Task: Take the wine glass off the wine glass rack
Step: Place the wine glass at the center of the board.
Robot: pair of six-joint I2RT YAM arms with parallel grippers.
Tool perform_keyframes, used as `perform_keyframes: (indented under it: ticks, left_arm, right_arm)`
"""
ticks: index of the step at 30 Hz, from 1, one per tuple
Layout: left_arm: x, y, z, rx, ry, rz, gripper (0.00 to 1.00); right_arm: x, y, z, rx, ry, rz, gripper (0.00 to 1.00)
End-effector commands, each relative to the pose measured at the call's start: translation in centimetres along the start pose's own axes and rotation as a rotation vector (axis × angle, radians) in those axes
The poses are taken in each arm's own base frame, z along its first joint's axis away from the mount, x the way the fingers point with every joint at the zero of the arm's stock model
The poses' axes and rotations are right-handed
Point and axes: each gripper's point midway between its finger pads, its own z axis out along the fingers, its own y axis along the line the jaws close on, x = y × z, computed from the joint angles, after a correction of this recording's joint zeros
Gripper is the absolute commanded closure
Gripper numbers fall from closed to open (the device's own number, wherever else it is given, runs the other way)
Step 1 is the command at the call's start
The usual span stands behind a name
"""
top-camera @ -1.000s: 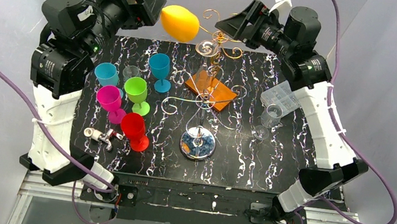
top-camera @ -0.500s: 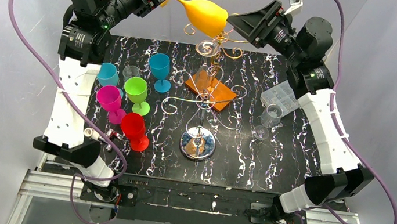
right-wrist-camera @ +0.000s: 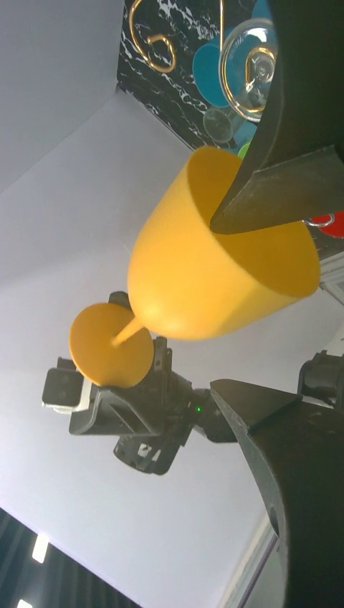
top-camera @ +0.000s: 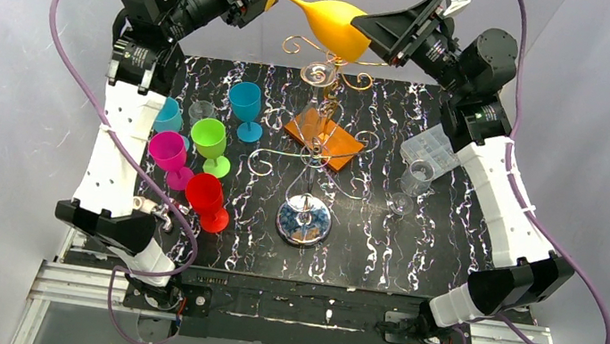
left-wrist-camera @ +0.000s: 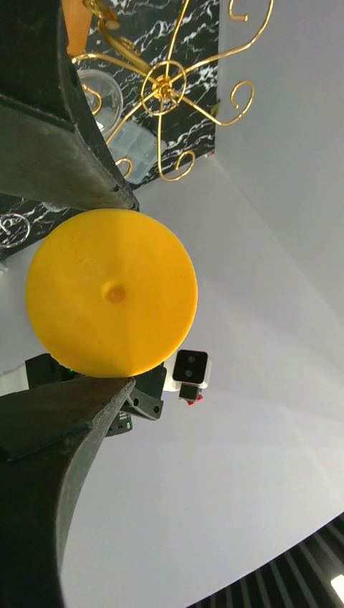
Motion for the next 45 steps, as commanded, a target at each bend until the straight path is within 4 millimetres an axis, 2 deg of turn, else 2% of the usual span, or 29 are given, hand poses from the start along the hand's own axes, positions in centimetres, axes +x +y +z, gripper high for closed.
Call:
perform_keyframes:
  ticks: [1, 7, 10, 13, 16, 20, 25, 30, 36, 38, 42, 45]
  left_arm:
    - [0.2, -0.6, 0.6, 0.079, 0.028, -0.037, 0.54]
    - [0.6, 0.3, 1.3, 0.104, 0.043, -0.074, 0.55]
    - [0.9, 0.5, 1.5, 0.118, 0.055, -0.086, 0.52]
    - [1.4, 0.7, 1.5, 0.118, 0.078, -0.096, 0.39]
    - [1.7, 0.8, 1.4, 0.116, 0.094, -0.088, 0.23]
    - [2.1, 1.3, 1.1, 0.083, 0.109, -0.06, 0.03]
    - [2.7, 2.0, 0.3, 0.038, 0.119, -0.021, 0.02]
    - [3.5, 3.3, -1.0, -0.033, 0.128, 0.046, 0.02]
    - [4.4, 3.9, -2.3, -0.079, 0.146, 0.112, 0.02]
    - [4.7, 3.9, -2.8, -0.09, 0.152, 0.136, 0.02]
    - [5.7, 4.1, -3.5, -0.105, 0.174, 0.168, 0.02]
    - [7.0, 4.0, -3.9, -0.108, 0.205, 0.193, 0.02]
  right_arm:
    - [-0.7, 2.8, -0.4, -0.102, -0.02, -0.022, 0.21]
    - [-0.8, 2.6, -0.4, -0.111, -0.022, 0.008, 0.37]
    - [-0.8, 2.4, -0.3, -0.113, -0.024, 0.022, 0.56]
    - [-0.9, 2.2, -0.3, -0.109, -0.028, 0.028, 0.82]
    - [-0.9, 2.0, -0.3, -0.101, -0.035, 0.033, 0.99]
    - [-1.2, 2.0, -0.4, -0.083, -0.052, 0.019, 0.99]
    - [-2.3, 1.6, -1.0, 0.026, -0.098, -0.061, 0.99]
    - [-3.8, 0.7, -3.1, 0.22, -0.159, -0.197, 0.99]
    - [-5.3, -0.4, -7.5, 0.469, -0.226, -0.344, 0.99]
    - [-5.7, -1.0, -9.6, 0.577, -0.249, -0.386, 0.99]
    - [-7.1, -0.7, -13.8, 0.758, -0.308, -0.469, 0.99]
    - [-6.9, -1.3, -16.7, 0.885, -0.29, -0.508, 0.99]
